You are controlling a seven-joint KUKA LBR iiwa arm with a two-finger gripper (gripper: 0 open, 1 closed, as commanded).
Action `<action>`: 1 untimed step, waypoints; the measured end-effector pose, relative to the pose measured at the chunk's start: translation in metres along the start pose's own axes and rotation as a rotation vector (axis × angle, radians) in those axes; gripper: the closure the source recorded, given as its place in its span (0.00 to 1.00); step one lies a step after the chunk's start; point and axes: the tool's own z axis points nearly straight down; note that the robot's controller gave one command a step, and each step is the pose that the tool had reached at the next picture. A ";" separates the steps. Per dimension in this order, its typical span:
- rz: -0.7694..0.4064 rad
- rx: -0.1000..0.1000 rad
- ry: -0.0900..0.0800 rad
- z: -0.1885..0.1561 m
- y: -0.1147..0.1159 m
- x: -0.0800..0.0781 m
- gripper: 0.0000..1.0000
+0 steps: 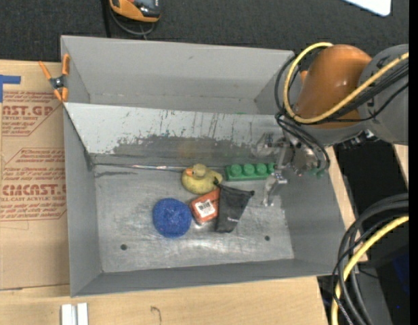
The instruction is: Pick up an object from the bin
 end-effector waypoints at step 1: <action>-0.289 0.001 -0.006 0.046 0.027 0.006 0.00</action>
Offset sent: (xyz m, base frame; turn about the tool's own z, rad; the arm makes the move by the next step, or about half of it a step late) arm -0.0006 0.0028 -0.0971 0.2966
